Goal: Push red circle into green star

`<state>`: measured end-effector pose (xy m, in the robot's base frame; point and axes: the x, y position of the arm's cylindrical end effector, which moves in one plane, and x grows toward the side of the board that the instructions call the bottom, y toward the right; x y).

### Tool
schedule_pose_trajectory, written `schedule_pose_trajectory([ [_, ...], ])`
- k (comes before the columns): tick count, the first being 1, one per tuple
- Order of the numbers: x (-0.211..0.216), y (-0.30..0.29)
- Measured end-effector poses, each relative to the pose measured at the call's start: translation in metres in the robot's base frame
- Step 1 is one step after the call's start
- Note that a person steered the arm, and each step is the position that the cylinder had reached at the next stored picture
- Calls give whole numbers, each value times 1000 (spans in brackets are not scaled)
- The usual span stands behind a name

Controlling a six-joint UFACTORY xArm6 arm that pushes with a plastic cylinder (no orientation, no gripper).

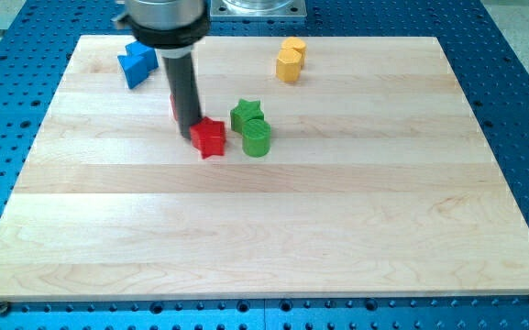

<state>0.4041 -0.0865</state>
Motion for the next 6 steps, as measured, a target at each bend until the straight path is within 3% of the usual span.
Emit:
schedule_pose_trajectory([
  [1, -2, -58],
  [2, -33, -71],
  [3, -59, -17],
  [5, -43, 25],
  [6, -28, -45],
])
